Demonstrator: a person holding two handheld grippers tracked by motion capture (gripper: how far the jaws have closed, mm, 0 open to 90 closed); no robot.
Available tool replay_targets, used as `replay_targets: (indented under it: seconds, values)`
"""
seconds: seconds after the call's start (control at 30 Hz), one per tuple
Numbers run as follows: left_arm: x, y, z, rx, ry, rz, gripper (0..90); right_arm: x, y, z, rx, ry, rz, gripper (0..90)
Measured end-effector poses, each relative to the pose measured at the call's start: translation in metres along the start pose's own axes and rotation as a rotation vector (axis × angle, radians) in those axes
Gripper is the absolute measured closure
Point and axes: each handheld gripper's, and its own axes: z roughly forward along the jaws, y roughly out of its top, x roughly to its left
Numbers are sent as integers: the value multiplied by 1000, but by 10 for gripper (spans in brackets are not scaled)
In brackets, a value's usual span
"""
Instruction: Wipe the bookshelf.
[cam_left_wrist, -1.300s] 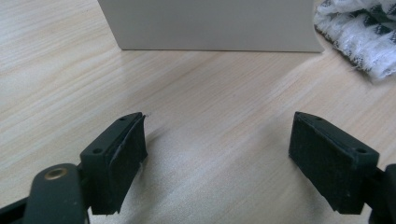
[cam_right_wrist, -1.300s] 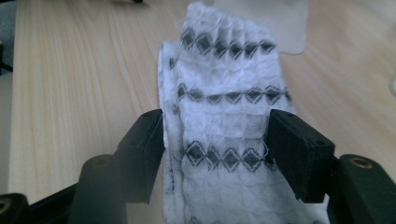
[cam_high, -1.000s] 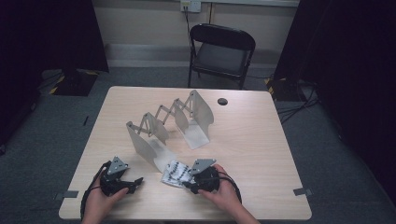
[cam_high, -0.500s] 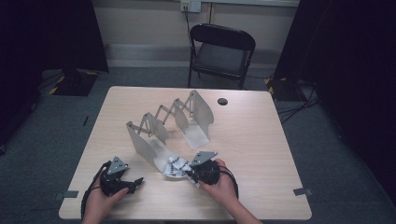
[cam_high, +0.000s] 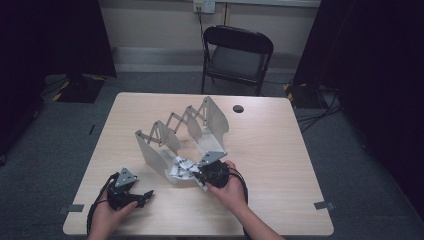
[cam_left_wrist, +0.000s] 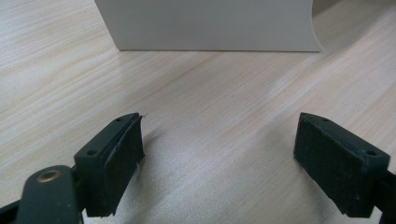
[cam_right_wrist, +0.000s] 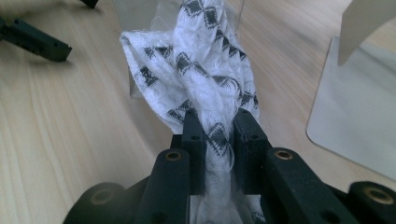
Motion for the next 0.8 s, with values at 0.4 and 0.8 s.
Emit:
replay_targets:
  seconds: [0.4,0.8]
  values:
    - [0,0,0,0,0,0,154,16,21,31,15,48,-39,763]
    - [0,0,0,0,0,0,154,30,21,53,4,103,-44,677]
